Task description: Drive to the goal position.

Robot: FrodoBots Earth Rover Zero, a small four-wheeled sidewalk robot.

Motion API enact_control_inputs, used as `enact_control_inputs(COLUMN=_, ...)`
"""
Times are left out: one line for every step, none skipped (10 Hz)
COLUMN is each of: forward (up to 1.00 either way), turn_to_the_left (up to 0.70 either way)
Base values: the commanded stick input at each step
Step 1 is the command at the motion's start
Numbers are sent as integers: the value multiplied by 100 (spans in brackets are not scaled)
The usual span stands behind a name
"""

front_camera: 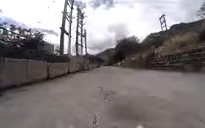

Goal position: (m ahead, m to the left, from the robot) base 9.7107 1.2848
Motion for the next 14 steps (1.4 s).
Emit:
enact_control_inputs(forward=100, turn_to_the_left=0)
enact_control_inputs(forward=100, turn_to_the_left=0)
enact_control_inputs(forward=100, turn_to_the_left=0)
enact_control_inputs(forward=100, turn_to_the_left=0)
enact_control_inputs(forward=100, turn_to_the_left=0)
enact_control_inputs(forward=100, turn_to_the_left=0)
enact_control_inputs(forward=100, turn_to_the_left=0)
enact_control_inputs(forward=100, turn_to_the_left=0)
enact_control_inputs(forward=100, turn_to_the_left=0)
enact_control_inputs(forward=100, turn_to_the_left=0)
enact_control_inputs(forward=100, turn_to_the_left=0)
enact_control_inputs(forward=100, turn_to_the_left=0)
enact_control_inputs(forward=100, turn_to_the_left=0)
enact_control_inputs(forward=100, turn_to_the_left=0)
